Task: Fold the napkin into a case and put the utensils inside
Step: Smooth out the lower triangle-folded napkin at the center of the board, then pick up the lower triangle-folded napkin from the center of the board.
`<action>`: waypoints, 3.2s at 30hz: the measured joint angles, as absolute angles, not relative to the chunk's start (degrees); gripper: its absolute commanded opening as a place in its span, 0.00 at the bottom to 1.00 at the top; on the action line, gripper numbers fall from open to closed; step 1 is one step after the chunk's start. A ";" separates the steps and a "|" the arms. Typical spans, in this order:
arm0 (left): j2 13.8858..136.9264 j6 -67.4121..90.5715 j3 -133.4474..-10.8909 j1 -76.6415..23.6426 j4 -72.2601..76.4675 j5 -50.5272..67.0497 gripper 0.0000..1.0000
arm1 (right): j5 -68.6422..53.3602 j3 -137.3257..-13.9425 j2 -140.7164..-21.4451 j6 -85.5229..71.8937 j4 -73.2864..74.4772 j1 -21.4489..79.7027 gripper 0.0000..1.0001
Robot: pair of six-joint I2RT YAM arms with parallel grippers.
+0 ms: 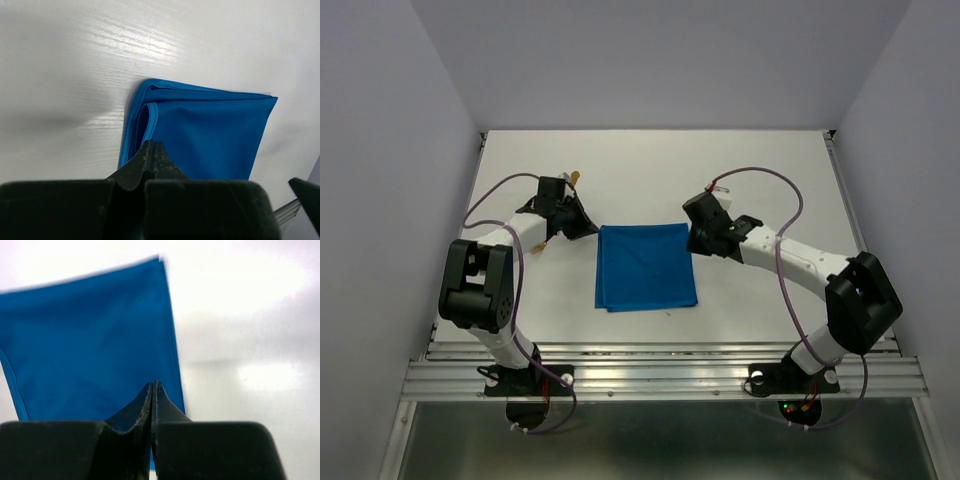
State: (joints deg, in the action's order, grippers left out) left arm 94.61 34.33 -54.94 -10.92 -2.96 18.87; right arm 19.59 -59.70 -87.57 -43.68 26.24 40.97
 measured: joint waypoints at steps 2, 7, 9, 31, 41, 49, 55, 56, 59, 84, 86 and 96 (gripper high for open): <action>93.95 34.28 -54.96 -11.16 -3.62 18.04 0.00 | 19.11 -61.73 -89.32 -42.15 25.17 37.93 0.02; 92.60 33.45 -57.60 -13.30 -8.05 13.04 0.00 | 15.33 -64.29 -93.30 -38.79 22.65 31.62 0.07; 92.51 33.08 -59.94 -15.40 -9.67 10.96 0.00 | 13.30 -64.31 -94.26 -37.87 22.22 29.26 0.07; 86.02 30.83 -57.76 -19.42 -18.61 2.22 0.01 | 6.13 -56.07 -85.47 -30.83 21.98 35.70 0.32; 79.92 29.52 -55.27 -18.00 -21.19 1.32 0.13 | 8.10 -52.80 -87.02 -33.23 22.57 35.55 0.55; 81.45 28.73 -55.29 -17.43 -21.41 0.64 0.23 | 11.09 -60.07 -91.15 -32.18 25.78 37.47 0.68; 81.56 28.27 -56.86 -13.23 -24.32 -0.16 0.23 | 15.57 -75.09 -99.96 -31.70 28.18 45.41 0.70; 81.41 28.29 -57.34 -11.90 -24.86 -0.32 0.23 | 16.51 -78.41 -102.65 -31.73 28.67 46.87 0.70; 79.70 28.38 -57.69 -8.54 -26.30 -0.32 0.23 | 18.65 -88.01 -110.89 -31.86 29.95 49.52 0.72; 71.00 26.52 -54.50 -1.39 -29.43 4.27 0.24 | 28.60 -126.93 -142.82 -33.45 40.53 54.02 0.80; 71.00 26.39 -54.13 -1.39 -29.15 4.43 0.24 | 29.04 -127.59 -144.07 -33.91 40.91 54.08 0.79; 71.00 26.35 -52.93 -1.39 -28.47 4.75 0.24 | 31.64 -129.16 -145.71 -34.50 39.81 54.52 0.33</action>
